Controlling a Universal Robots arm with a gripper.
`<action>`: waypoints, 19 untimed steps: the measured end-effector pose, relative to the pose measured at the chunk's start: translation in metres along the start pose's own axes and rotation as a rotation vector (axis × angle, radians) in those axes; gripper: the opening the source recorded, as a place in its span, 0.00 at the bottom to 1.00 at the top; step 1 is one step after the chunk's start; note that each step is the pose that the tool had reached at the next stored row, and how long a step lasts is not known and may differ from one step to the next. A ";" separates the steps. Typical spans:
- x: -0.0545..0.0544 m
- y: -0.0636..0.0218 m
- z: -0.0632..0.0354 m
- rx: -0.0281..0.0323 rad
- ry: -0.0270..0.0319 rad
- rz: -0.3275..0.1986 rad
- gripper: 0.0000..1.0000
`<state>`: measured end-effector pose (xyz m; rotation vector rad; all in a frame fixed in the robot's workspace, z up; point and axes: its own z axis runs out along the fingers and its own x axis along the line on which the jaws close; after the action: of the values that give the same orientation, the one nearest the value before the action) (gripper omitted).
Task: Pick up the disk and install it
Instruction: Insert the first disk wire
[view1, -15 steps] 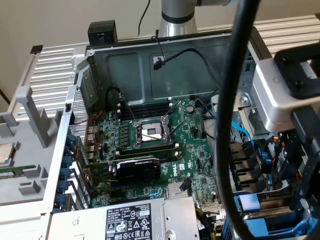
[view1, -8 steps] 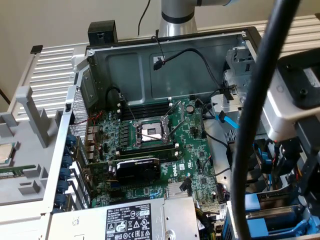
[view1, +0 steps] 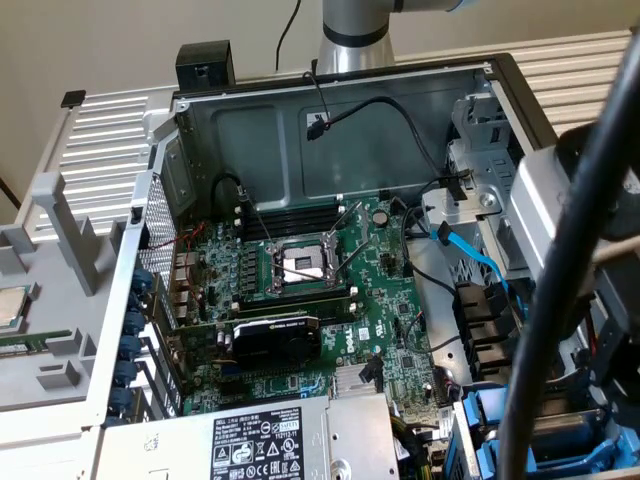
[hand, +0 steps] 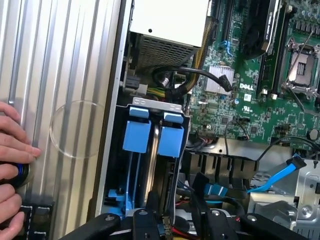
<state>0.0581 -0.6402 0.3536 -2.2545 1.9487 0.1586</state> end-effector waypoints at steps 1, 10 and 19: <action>0.000 0.0001 0.0007 -0.0008 -0.0029 -0.004 0.40; 0.007 -0.0005 0.0046 -0.0036 -0.0373 -0.019 0.40; 0.011 -0.0049 0.0052 -0.0121 -0.0560 -0.045 0.40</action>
<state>0.0647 -0.6494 0.3467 -2.2743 1.8721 0.2261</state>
